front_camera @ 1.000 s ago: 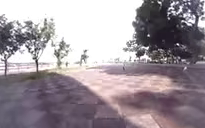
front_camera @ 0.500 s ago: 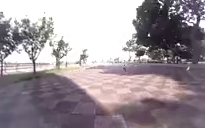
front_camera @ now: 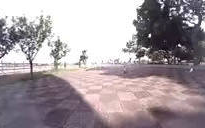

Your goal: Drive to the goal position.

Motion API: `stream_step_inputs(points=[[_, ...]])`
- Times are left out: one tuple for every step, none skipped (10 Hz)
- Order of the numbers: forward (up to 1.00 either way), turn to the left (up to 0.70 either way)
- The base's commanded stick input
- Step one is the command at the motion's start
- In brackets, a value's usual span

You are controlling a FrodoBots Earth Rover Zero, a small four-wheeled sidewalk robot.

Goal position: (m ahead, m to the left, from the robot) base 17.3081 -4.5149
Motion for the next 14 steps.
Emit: stream_step_inputs(points=[[0.7, 0.0], [0.7, 0.0], [0.7, 0.0], [0.7, 0.0], [0.7, 0.0], [0.7, 0.0], [0.7, 0.0], [0.7, 0.0], [0.7, 0.0], [0.7, 0.0], [0.7, 0.0], [0.7, 0.0], [0.7, 0.0], [0.7, 0.0]])
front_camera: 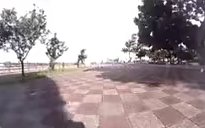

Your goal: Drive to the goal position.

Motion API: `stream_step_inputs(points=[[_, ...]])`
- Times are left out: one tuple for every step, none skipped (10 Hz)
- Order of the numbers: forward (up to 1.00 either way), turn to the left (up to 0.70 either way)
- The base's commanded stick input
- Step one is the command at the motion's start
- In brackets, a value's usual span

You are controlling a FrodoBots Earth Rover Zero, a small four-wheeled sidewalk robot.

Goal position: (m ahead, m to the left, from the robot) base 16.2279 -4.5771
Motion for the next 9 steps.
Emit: stream_step_inputs(points=[[0.7, 0.0], [0.7, 0.0], [0.7, 0.0], [0.7, 0.0], [0.7, 0.0], [0.7, 0.0], [0.7, 0.0], [0.7, 0.0], [0.7, 0.0]])
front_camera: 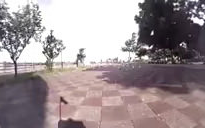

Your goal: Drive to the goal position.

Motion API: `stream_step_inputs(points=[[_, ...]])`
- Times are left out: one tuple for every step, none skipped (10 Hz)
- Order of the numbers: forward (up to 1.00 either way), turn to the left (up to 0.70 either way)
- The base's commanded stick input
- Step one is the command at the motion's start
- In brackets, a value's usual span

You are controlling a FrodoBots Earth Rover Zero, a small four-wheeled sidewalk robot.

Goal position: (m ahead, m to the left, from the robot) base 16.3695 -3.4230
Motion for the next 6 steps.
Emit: stream_step_inputs(points=[[0.7, 0.0], [0.7, 0.0], [0.7, 0.0], [0.7, 0.0], [0.7, 0.0], [0.7, 0.0]])
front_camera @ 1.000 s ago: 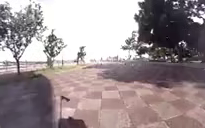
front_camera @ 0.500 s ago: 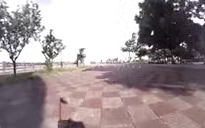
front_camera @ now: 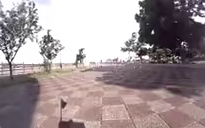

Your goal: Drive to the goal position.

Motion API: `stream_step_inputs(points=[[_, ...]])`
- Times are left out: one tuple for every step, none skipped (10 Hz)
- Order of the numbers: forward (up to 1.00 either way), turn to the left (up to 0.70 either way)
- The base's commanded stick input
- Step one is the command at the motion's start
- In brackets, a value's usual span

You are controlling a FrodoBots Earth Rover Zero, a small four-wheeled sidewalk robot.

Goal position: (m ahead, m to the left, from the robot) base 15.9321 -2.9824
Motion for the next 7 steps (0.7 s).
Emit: stream_step_inputs(points=[[0.7, 0.0], [0.7, 0.0], [0.7, 0.0], [0.7, -0.01], [0.7, -0.13], [0.7, -0.26], [0.7, -0.33]])
